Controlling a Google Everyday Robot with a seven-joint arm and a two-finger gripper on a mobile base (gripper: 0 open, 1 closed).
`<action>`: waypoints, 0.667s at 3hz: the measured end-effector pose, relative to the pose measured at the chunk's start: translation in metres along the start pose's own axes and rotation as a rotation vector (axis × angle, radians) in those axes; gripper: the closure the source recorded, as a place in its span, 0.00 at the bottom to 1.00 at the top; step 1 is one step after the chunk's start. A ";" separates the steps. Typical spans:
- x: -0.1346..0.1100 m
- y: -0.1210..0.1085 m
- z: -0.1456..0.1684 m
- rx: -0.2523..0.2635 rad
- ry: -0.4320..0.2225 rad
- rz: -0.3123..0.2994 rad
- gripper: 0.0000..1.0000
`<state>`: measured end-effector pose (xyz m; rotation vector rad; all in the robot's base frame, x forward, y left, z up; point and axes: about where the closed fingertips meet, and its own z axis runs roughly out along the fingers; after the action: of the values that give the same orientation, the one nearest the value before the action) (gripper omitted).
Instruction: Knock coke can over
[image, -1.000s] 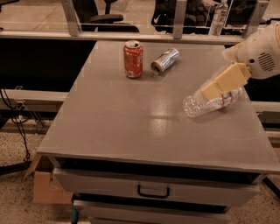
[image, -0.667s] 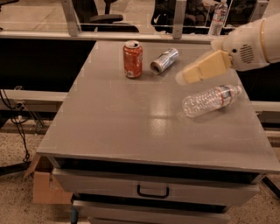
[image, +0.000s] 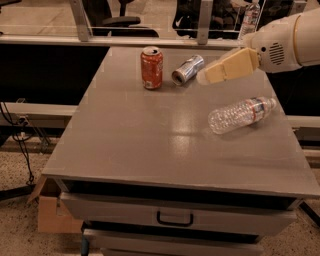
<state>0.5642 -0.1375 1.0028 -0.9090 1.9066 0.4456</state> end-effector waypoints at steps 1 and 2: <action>-0.007 0.004 0.032 0.034 -0.064 -0.033 0.00; -0.023 0.001 0.063 0.090 -0.146 -0.060 0.00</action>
Offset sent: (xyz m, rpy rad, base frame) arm 0.0813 0.0688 -0.0070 0.0943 -0.3074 -0.1110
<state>0.6077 -0.0876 0.9925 -0.8487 1.7481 0.3768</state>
